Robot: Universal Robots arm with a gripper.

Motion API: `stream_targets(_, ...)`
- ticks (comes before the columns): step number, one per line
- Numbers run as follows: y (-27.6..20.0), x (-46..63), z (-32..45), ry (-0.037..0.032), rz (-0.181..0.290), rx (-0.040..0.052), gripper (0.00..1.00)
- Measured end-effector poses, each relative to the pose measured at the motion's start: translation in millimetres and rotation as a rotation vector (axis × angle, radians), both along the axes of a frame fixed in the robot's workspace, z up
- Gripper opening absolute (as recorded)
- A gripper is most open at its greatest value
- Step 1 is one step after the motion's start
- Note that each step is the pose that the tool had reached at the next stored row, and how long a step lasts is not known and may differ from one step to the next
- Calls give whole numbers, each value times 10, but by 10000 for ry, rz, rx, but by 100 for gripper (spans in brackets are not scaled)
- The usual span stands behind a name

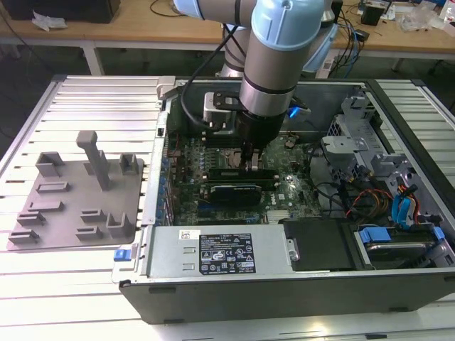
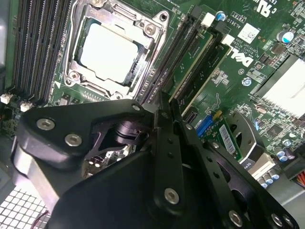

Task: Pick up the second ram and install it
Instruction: 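Insert the second ram into the second slot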

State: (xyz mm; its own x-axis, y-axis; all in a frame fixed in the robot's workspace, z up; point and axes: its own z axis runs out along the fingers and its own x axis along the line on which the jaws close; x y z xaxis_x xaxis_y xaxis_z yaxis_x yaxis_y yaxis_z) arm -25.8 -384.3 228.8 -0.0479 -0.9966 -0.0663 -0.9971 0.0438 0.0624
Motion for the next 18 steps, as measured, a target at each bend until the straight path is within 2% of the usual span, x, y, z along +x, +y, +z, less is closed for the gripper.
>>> stream_targets(7,-1,3,-21,14,80,-10,11)
stream_targets(18,11,3,-97,18,82,-16,11)
